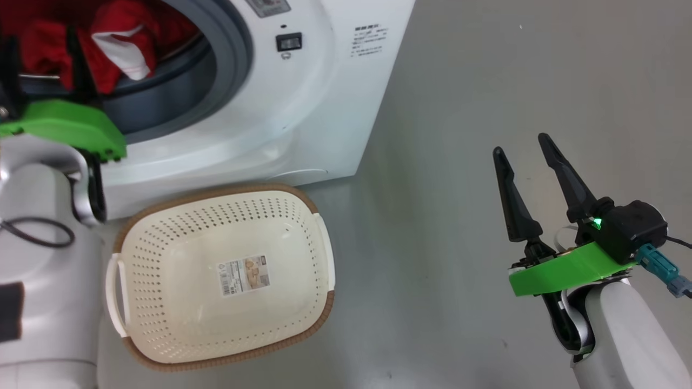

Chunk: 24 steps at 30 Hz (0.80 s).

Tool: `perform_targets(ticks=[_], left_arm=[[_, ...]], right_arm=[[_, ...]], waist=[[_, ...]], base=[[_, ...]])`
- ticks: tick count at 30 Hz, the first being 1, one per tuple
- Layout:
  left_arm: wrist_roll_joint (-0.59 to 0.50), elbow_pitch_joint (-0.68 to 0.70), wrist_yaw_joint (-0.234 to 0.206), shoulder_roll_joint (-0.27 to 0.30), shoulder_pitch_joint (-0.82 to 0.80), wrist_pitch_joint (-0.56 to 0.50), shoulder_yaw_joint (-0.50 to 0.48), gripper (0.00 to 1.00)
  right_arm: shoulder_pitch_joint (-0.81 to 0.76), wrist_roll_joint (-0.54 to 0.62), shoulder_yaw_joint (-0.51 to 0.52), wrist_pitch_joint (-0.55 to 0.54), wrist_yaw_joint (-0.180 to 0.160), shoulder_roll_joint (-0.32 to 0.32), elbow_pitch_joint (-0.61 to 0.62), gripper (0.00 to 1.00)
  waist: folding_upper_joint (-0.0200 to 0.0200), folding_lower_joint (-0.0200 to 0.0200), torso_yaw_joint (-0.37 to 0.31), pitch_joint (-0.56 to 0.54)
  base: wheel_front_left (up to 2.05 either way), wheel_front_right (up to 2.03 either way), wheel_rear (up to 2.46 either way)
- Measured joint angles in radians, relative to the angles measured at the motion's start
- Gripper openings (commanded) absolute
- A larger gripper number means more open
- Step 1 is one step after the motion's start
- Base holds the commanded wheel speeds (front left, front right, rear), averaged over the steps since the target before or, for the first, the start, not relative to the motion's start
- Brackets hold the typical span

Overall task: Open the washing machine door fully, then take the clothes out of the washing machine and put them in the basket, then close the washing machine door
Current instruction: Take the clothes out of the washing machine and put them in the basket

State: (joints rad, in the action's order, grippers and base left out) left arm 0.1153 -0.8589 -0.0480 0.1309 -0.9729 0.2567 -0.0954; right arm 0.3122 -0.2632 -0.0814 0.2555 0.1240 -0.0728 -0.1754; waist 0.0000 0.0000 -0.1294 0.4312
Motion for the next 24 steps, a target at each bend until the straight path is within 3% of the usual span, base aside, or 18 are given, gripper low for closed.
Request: perform_targets(ticks=[18, 24], left_arm=[[-0.036, -0.319, -0.077, 0.078, -0.196, -0.101, 0.033, 1.00], [-0.049, -0.362, -0.078, 0.085, -0.209, -0.114, 0.063, 1.00]], right_arm=[[0.033, -0.001, -0.001, 0.000, 0.000, 0.010, 0.004, 1.00], [0.036, -0.001, -0.004, 0.000, 0.000, 0.012, 0.004, 1.00]], waist=[[0.0000, 0.0000, -0.059, 0.086], [0.0000, 0.0000, -0.060, 0.092]], base=[[0.00, 0.00, 0.00], [0.00, 0.00, 0.00]])
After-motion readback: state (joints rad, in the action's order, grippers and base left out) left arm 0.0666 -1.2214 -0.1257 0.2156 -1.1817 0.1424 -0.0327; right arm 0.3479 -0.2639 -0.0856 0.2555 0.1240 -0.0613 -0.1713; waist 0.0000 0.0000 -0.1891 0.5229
